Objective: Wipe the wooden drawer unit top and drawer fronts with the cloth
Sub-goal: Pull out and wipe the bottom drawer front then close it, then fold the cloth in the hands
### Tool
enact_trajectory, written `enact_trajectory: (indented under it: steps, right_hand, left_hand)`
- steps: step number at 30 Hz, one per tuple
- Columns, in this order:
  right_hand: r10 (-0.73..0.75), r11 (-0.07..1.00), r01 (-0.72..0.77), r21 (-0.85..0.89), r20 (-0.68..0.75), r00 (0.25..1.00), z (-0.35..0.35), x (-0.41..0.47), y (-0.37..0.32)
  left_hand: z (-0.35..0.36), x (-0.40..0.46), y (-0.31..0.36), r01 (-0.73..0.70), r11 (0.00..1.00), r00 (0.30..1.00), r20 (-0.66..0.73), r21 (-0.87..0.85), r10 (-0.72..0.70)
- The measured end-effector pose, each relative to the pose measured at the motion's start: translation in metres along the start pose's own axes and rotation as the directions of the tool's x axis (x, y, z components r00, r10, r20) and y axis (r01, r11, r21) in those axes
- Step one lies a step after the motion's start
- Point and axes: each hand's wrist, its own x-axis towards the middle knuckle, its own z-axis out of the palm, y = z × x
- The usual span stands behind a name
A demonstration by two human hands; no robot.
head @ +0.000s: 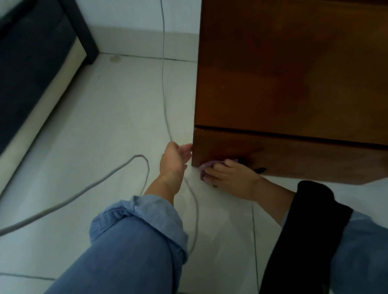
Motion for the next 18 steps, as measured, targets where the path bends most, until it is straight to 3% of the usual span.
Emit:
enact_trajectory:
  steps: [3,5,6,8,10,12,15,18]
  right_hand:
    - [0.14,0.978,-0.126,0.166,-0.075,0.987,-0.029,-0.031,0.003]
    - [0.318,0.885,-0.272,0.378,-0.063,0.946,-0.056,-0.056,0.0]
    - [0.449,0.774,-0.363,0.519,-0.045,0.892,-0.071,-0.068,-0.003]
    - [0.704,0.435,-0.444,0.784,0.011,0.71,-0.1,-0.085,-0.007]
    - [0.858,0.164,-0.379,0.911,0.058,0.51,-0.133,-0.097,-0.007]
    - [0.911,0.014,-0.322,0.947,0.121,0.395,-0.172,-0.108,-0.007]
    - [0.915,-0.054,-0.282,0.958,0.161,0.371,-0.222,-0.12,-0.007]
    - [0.919,-0.113,-0.181,0.977,0.172,0.354,-0.265,-0.137,0.003]
  left_hand:
    - [0.004,-0.011,-0.006,0.013,0.993,0.999,-0.036,0.116,-0.009]
    - [0.006,-0.032,-0.012,0.074,0.966,0.997,-0.012,0.247,-0.073]
    - [0.008,-0.049,-0.012,0.12,0.949,0.991,0.027,0.291,-0.134]
    - [0.012,-0.083,-0.01,0.18,0.913,0.963,0.122,0.365,-0.239]
    - [0.017,-0.113,-0.003,0.182,0.906,0.939,0.207,0.383,-0.276]
    - [0.026,-0.146,0.012,0.136,0.935,0.925,0.297,0.328,-0.239]
    - [0.042,-0.195,0.039,0.008,0.968,0.93,0.354,0.251,-0.1]
    - [0.051,-0.238,0.068,-0.165,0.952,0.947,0.312,0.256,0.08]
